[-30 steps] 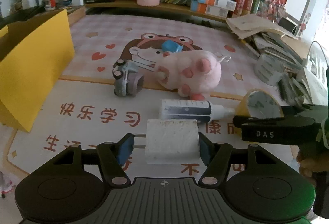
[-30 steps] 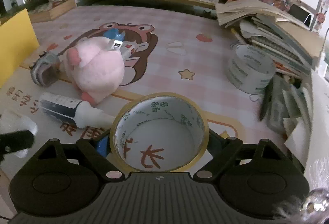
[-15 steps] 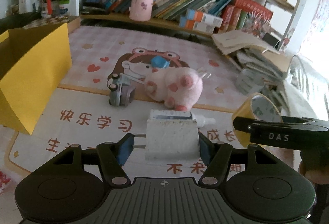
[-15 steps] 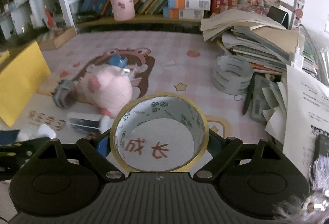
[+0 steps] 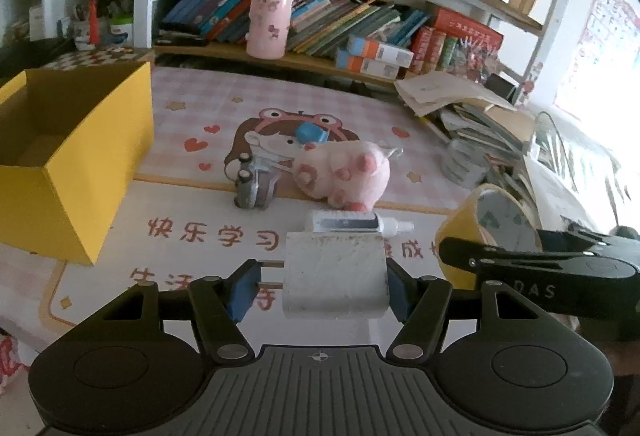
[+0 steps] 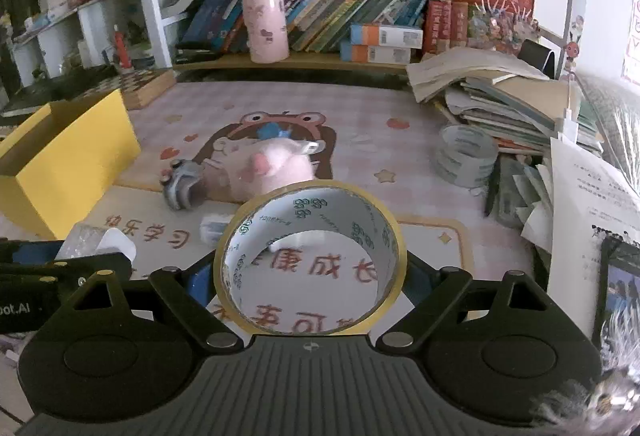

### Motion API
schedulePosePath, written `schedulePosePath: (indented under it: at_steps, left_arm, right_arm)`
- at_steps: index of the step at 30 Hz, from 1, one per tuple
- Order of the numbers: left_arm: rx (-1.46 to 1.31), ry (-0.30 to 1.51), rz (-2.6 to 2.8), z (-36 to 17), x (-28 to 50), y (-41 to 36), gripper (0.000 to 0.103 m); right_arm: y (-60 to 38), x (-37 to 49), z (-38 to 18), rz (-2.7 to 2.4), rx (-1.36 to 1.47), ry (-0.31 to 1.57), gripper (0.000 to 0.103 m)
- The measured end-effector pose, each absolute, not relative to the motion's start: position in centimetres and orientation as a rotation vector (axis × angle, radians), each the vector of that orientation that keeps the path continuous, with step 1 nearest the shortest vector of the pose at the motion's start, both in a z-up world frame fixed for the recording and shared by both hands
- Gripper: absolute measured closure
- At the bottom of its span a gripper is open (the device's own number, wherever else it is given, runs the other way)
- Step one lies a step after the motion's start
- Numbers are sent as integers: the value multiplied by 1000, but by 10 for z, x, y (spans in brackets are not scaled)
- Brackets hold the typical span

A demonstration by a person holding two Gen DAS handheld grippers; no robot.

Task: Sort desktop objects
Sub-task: 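Lift and carry the tape roll and charger over the yellow box with both tools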

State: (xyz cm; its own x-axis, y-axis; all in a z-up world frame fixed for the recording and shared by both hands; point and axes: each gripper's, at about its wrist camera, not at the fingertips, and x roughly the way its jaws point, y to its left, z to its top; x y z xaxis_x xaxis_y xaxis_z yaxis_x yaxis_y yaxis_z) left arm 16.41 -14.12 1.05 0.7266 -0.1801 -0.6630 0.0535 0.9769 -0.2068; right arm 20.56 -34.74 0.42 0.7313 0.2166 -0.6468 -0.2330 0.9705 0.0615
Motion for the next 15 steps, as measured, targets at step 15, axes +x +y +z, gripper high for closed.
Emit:
schedulePosePath:
  at_steps: [15]
  left_arm:
    - [-237, 730, -92, 12, 105, -58, 38]
  right_arm:
    - [-270, 157, 1, 254, -37, 720, 15]
